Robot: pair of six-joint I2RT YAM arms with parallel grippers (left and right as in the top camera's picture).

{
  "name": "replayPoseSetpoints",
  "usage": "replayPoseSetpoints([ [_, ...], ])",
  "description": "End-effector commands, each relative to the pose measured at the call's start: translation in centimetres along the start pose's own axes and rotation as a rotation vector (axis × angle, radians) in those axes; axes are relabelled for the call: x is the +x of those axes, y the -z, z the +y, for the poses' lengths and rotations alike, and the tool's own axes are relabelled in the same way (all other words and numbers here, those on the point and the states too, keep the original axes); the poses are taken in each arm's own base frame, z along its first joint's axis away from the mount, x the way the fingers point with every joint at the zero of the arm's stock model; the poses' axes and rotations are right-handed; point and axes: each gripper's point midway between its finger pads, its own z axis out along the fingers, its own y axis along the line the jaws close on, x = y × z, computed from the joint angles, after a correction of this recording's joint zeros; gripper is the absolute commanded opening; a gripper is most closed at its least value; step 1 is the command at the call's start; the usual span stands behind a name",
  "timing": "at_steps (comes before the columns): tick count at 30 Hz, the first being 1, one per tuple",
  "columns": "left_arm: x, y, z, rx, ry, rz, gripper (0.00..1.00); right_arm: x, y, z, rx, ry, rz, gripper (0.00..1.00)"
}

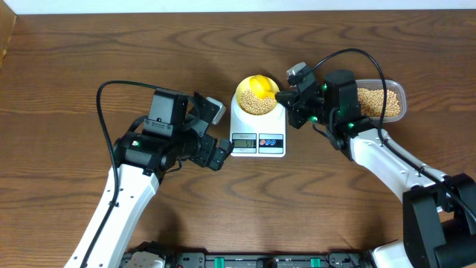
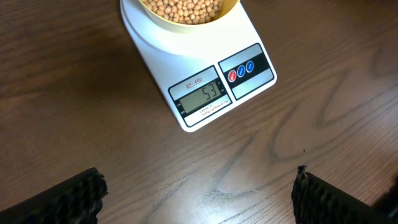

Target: Scoop item into bowl and weigh 50g on scale

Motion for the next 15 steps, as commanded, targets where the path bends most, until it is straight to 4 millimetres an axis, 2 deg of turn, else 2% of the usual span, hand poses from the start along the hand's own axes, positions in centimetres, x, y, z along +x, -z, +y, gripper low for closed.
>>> replayPoseSetpoints([
  [1,0.0,0.0,-0.2,0.013,0.009,0.002,0.98,0.3,-0.4,-0.8,0.063,0.182,0.022,0.01],
  [5,0.0,0.0,-0.2,0.013,0.009,0.002,0.98,0.4,-0.6,-0.4,0.063,0.282,0.031,0.01],
  [8,0.0,0.0,-0.2,0.013,0.009,0.002,0.98,0.8,-0.8,0.1,0.052,0.281,0.047,0.01],
  [11,0.0,0.0,-0.2,0.013,0.009,0.001,0.98,2.4,-1.1,0.8,0.027,0.264,0.103,0.01],
  [15,0.0,0.0,-0.2,0.013,0.009,0.002,0.98,2.8,-1.5,1.2,0.012,0.263,0.113,0.01],
])
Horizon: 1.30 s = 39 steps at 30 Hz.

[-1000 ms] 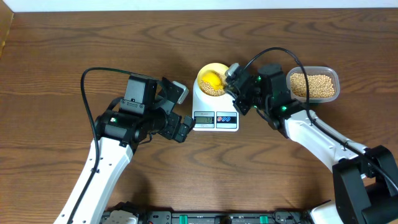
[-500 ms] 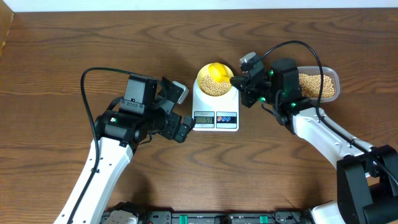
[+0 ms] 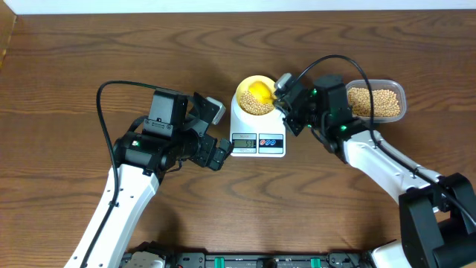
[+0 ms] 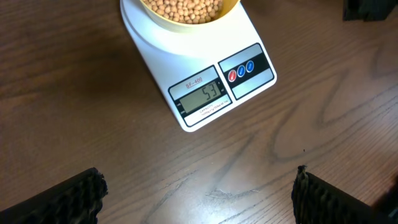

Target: Scoop item into bowl and weigh 50g on scale

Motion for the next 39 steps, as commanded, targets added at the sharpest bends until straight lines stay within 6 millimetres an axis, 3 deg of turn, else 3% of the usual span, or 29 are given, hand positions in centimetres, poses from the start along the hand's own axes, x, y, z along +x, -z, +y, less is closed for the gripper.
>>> replayPoseSetpoints([
  [1,0.0,0.0,-0.2,0.013,0.009,0.002,0.98,0.5,-0.6,0.5,-0.023,0.010,0.015,0.01],
  [18,0.0,0.0,-0.2,0.013,0.009,0.002,0.98,-1.1,-0.5,1.0,-0.067,-0.193,-0.047,0.01],
  [23,0.0,0.0,-0.2,0.013,0.009,0.002,0.98,-1.1,-0.5,1.0,-0.074,-0.358,-0.044,0.01],
  [35,0.0,0.0,-0.2,0.013,0.010,0.002,0.98,-1.1,0.8,-1.2,-0.112,-0.689,-0.068,0.01],
  [39,0.0,0.0,-0.2,0.013,0.009,0.002,0.98,-1.5,1.1,-1.4,-0.132,-0.700,-0.087,0.01],
])
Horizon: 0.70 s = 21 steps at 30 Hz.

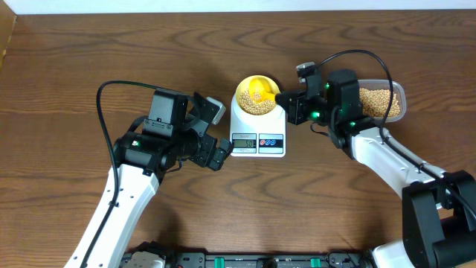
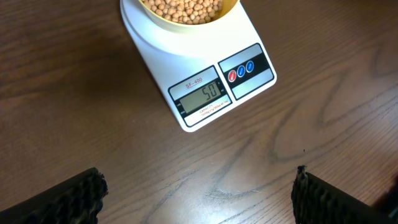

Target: Scoop item into bowl and weigh 50g on scale

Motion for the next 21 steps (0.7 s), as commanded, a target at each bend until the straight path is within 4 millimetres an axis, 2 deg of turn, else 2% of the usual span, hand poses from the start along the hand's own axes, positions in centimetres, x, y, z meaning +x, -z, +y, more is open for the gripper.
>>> replayPoseSetpoints([
  [1,0.0,0.0,-0.2,0.013,0.009,0.001,0.98,-0.1,0.0,0.0,-0.028,-0.049,0.005,0.01],
  [7,0.0,0.0,-0.2,0.013,0.009,0.001,0.98,-0.1,0.0,0.6,-0.062,0.028,0.007,0.01],
  [13,0.0,0.0,-0.2,0.013,0.009,0.001,0.98,-2.4,0.7,1.9,-0.094,0.091,-0.076,0.01],
  [21,0.0,0.0,-0.2,0.013,0.009,0.002,0.98,-2.9,1.2,2.4,-0.100,0.103,-0.092,0.01],
])
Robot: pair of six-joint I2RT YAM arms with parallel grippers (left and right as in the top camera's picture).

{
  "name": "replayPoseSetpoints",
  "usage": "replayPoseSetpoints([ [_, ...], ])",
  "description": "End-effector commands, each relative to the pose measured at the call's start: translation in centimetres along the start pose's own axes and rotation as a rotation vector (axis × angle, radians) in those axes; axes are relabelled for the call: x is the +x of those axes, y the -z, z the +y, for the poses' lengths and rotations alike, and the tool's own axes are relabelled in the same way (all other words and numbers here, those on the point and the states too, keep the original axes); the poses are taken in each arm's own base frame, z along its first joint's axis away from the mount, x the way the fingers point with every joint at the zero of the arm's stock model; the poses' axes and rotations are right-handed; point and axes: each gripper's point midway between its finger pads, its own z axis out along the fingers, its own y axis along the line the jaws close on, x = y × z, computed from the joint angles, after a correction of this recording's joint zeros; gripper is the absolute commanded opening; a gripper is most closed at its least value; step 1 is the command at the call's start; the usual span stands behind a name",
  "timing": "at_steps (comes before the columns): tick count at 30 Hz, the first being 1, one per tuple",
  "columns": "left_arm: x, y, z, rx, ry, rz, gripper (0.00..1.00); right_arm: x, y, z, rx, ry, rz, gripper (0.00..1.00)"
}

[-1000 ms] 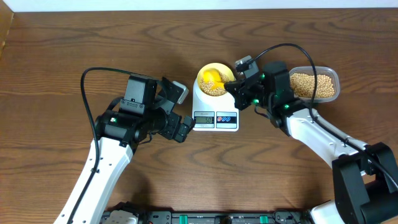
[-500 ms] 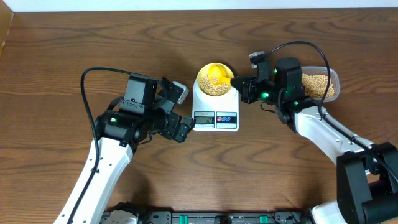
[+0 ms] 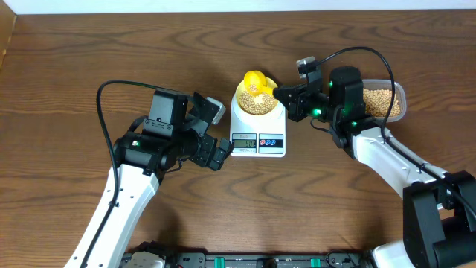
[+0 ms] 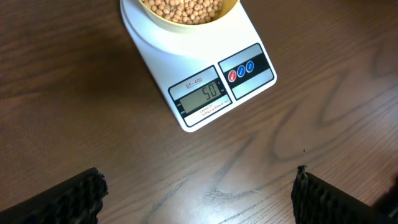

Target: Scoop item into bowl and weigh 50g on scale

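A white scale point(image 3: 257, 134) carries a yellow bowl point(image 3: 259, 103) filled with beige beans. In the left wrist view the scale point(image 4: 186, 56) shows its display point(image 4: 204, 96), which reads 50. My right gripper point(image 3: 285, 95) is shut on a yellow scoop point(image 3: 255, 80), whose head hangs over the bowl's far rim. My left gripper point(image 3: 218, 152) rests open just left of the scale's front. Its fingers point(image 4: 74, 196) stand wide apart over bare wood, nothing between them.
A clear tub of beans point(image 3: 381, 102) stands at the right behind my right arm. Black cables loop over both arms. The wooden table point(image 3: 67, 89) stretches out to the left and front.
The scoop head now sits higher, at the bowl's far rim, and my right gripper has shifted slightly. The display still reads 50. My left arm has not moved.
The display read 53 with the scoop head down in the bowl. Half a second on my right arm had swung left, still at 53. Later the reading was 50 with the arm back right. Now the scoop is over the far rim at 50.
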Motion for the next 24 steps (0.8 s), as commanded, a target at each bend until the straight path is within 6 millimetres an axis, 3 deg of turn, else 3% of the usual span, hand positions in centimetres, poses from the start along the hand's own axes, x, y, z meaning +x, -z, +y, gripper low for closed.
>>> replayPoseSetpoints([
  [1,0.0,0.0,-0.2,0.013,0.009,0.001,0.98,-1.3,0.7,0.9,-0.021,0.038,-0.030,0.01],
  [7,0.0,0.0,-0.2,0.013,0.009,0.001,0.98,-2.8,2.2,1.0,-0.035,0.050,-0.068,0.01],
  [17,0.0,0.0,-0.2,0.013,0.009,0.002,0.98,-7.2,6.9,2.9,-0.029,0.123,-0.200,0.01],
  [21,0.0,0.0,-0.2,0.013,0.009,0.002,0.98,-8.5,9.1,2.3,0.007,0.112,-0.240,0.01],
  [24,0.0,0.0,-0.2,0.013,0.009,0.002,0.98,-8.9,10.8,1.1,0.039,0.000,-0.259,0.01],
])
